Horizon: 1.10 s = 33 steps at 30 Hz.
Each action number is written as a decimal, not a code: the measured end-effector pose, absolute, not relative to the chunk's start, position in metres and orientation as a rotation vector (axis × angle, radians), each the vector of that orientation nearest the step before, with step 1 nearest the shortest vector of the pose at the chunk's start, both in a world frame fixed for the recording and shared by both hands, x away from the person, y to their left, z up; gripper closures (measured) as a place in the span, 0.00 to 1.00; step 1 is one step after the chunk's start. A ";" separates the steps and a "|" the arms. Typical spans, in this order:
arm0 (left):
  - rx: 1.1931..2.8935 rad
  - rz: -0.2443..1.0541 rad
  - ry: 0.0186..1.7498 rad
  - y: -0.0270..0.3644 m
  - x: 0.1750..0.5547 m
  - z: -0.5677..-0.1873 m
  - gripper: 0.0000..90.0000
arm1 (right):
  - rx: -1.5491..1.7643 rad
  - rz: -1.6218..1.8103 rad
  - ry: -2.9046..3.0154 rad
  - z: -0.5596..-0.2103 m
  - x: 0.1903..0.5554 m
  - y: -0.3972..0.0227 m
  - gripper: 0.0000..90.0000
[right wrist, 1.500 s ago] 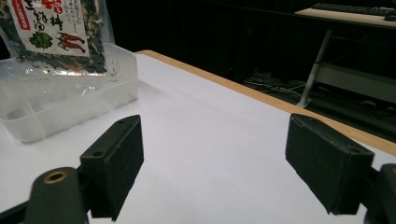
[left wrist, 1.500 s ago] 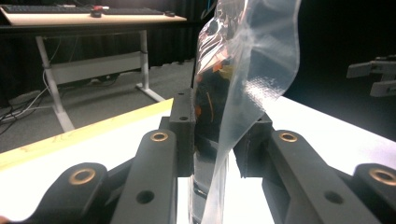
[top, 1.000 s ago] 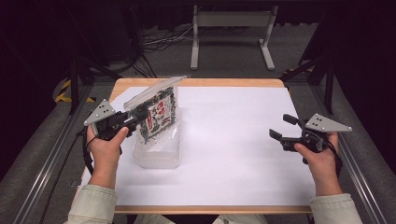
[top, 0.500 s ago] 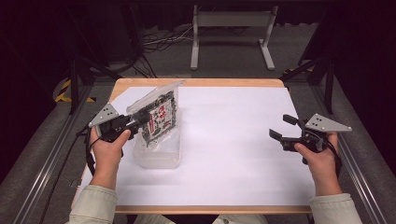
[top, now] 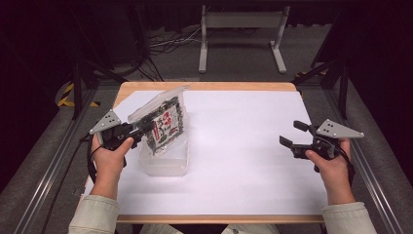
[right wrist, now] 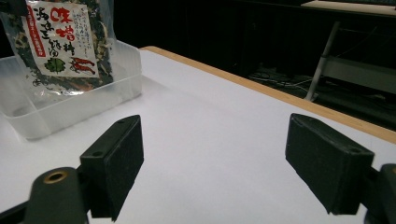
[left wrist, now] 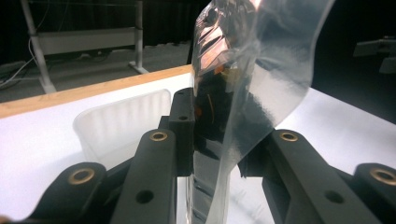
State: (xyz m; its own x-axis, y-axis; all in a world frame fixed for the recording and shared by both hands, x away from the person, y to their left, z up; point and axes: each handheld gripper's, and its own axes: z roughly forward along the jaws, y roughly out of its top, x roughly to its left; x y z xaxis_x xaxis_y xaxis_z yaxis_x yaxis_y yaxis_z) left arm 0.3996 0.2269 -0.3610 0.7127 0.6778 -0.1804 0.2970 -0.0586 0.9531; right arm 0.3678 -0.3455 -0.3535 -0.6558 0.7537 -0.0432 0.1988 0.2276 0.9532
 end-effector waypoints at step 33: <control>1.754 0.510 0.830 0.257 0.339 -0.354 0.08 | 0.879 1.414 2.001 -0.364 0.353 -0.362 0.19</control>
State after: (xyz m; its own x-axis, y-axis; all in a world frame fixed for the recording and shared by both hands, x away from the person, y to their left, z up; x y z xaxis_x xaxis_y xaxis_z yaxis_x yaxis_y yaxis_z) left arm 0.3393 0.2566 -0.3536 0.6648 0.7447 -0.0591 0.2842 -0.1789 0.9419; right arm 0.3530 -0.3623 -0.3637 -0.6465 0.7611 -0.0532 0.2043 0.2398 0.9491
